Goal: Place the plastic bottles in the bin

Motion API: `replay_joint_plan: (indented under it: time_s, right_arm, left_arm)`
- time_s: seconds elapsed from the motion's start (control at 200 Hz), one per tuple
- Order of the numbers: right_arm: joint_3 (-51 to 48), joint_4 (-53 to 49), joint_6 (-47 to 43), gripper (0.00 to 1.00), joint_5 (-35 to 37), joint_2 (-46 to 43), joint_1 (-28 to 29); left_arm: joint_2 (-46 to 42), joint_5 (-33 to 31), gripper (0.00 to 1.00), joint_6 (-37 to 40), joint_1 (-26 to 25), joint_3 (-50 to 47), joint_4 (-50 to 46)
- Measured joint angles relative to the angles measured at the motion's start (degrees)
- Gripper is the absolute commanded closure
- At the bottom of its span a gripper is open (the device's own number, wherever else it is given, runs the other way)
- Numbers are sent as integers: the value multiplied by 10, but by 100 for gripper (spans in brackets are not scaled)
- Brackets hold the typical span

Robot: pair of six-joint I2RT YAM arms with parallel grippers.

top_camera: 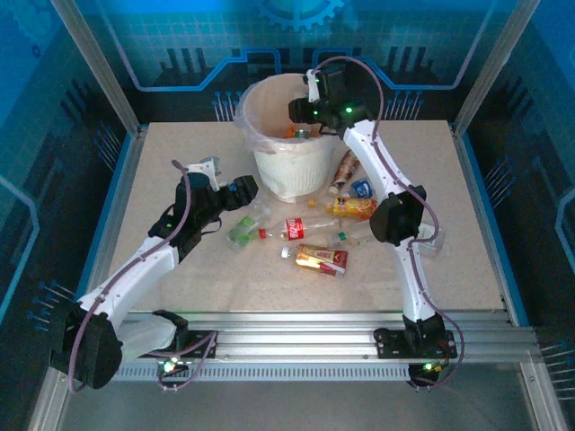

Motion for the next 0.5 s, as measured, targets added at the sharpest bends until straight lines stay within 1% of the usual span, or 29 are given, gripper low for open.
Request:
replay_joint_plan:
  time_s: [0.09, 0.195, 0.375, 0.5]
  right_arm:
    - [8, -3, 0, 17, 0, 0, 0]
    - [17, -3, -6, 8, 0, 0, 0]
    - [19, -3, -10, 0, -2, -1, 0]
    - [19, -6, -10, 0, -5, -11, 0]
  left_arm:
    - [0, 0, 1, 0, 0, 0, 0]
    - [0, -1, 1, 0, 0, 0, -2]
    - [-15, -7, 1, 0, 0, -6, -9]
    - [-34, -11, 1, 5, 0, -18, -16]
